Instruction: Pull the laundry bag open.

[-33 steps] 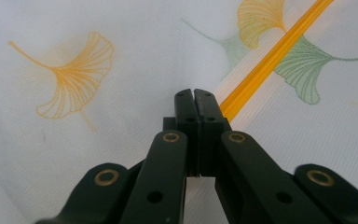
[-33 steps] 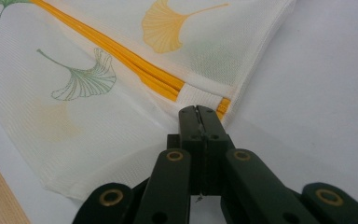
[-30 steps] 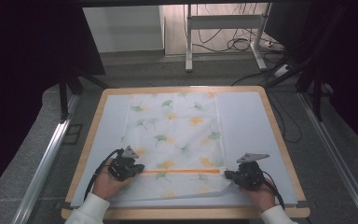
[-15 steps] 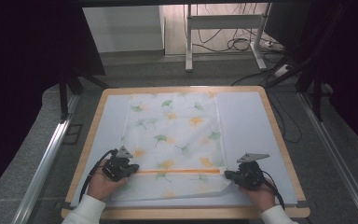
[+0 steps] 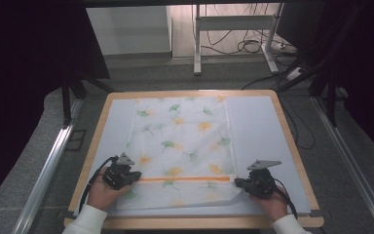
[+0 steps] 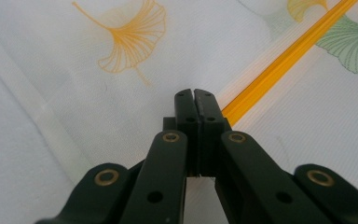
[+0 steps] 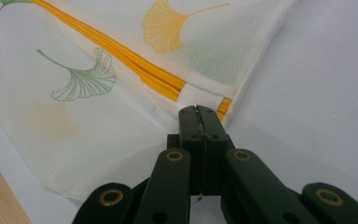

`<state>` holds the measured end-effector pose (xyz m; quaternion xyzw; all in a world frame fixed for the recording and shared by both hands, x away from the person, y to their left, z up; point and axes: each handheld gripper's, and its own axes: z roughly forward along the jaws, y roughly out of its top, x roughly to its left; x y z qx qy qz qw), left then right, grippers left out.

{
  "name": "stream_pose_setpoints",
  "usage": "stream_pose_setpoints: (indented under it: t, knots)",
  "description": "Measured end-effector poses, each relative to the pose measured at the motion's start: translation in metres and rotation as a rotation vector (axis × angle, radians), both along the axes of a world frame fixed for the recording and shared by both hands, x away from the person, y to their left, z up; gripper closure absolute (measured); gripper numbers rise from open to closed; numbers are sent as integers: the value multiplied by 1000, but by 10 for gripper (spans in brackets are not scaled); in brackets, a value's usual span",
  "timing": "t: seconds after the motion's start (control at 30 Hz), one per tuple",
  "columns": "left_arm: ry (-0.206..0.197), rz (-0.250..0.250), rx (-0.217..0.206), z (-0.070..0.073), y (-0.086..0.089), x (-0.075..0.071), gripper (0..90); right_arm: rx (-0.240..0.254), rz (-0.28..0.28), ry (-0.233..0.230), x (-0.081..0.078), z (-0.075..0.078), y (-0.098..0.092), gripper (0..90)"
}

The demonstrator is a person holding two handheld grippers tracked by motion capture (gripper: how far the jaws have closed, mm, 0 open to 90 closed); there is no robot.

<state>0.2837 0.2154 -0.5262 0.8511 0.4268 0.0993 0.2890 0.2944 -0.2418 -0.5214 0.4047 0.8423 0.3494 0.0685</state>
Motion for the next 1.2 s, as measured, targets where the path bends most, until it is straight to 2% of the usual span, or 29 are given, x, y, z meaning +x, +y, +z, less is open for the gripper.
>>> stream_pose_setpoints:
  t: [0.3, 0.63, 0.8, 0.97, 1.03, 1.2]
  knots:
    - [3, 36, -5, 0, 12, -2, 900, -5, 4, -3, 0, 0, 0, 899]
    - [0, 41, 3, 0, 15, -3, 900, -5, 5, -1, 0, 0, 0, 899]
    - [3, 45, -8, 0, 18, -3, 900, -5, 6, 0, 0, 0, 0, 899]
    - [0, 47, -4, 0, 17, -3, 900, -4, 6, 3, 1, 0, 0, 899]
    - [1, 54, 12, 0, 18, -4, 900, -4, 5, 3, 1, 0, 0, 899]
    - [2, 63, 0, -1, 25, -6, 900, -4, 5, 3, 1, 0, 0, 899]
